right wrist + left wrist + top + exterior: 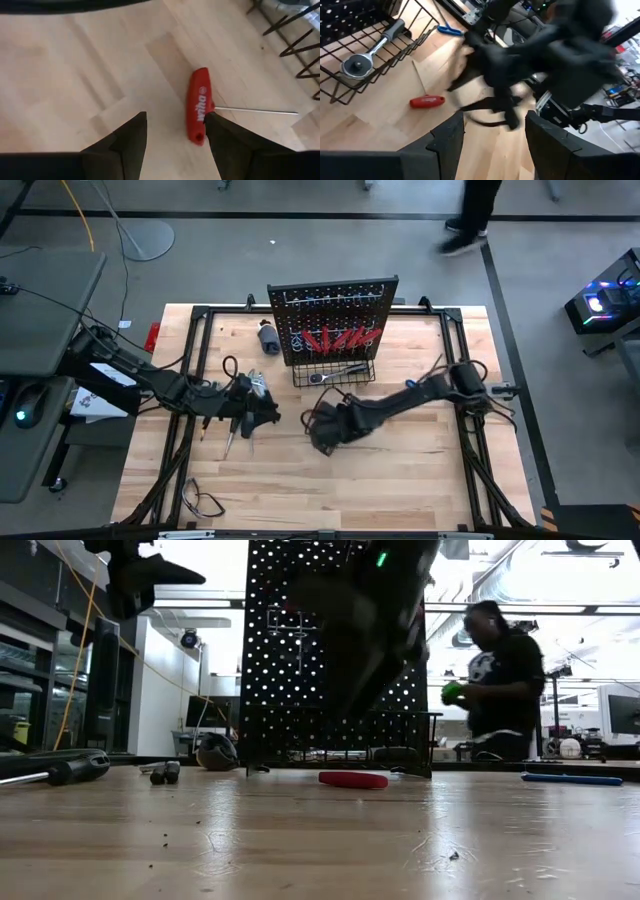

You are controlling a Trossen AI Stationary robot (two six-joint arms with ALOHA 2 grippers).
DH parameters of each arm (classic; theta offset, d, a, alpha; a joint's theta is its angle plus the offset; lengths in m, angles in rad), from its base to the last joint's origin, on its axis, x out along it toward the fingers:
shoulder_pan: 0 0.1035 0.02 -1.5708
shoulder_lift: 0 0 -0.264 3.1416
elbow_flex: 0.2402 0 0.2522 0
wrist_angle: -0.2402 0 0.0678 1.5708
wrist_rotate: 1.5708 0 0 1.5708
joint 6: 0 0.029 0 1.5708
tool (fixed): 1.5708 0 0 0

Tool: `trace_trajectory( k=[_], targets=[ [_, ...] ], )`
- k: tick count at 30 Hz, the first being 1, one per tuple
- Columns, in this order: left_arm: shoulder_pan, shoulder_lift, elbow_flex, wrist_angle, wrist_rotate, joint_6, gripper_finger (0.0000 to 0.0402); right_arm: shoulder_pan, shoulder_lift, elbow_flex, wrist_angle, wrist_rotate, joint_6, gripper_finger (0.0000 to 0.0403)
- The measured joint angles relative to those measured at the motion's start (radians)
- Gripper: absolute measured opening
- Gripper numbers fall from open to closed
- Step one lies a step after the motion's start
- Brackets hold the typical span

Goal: Hang tools onto peg board
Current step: Hang the red allen wrench on the peg board

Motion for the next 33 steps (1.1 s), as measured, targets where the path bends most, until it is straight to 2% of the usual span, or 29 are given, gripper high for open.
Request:
trace_trajectory(
  k=[6, 9, 11, 18, 33],
  targets=[
    [-0.001, -0.001, 0.000, 0.054, 0.077, -0.002, 0.0190, -0.098, 0.012, 0.000, -0.020, -0.092, -0.042, 0.0193],
    [-0.001, -0.001, 0.000, 0.055, 0.096, -0.025, 0.0190, -0.144, 0.012, 0.000, -0.035, -0.212, -0.073, 0.0193],
    [-0.001, -0.001, 0.000, 0.068, 0.102, -0.034, 0.0190, -0.162, 0.012, 0.000, -0.017, -0.252, -0.094, 0.0193],
    [-0.001, -0.002, 0.000, 0.111, 0.102, -0.049, 0.0190, -0.166, 0.029, 0.001, 0.007, -0.298, -0.119, 0.0193],
    [0.003, 0.000, 0.000, 0.116, 0.066, -0.057, 0.0190, -0.172, 0.165, 0.007, 0.038, -0.270, -0.140, 0.0193]
  ],
)
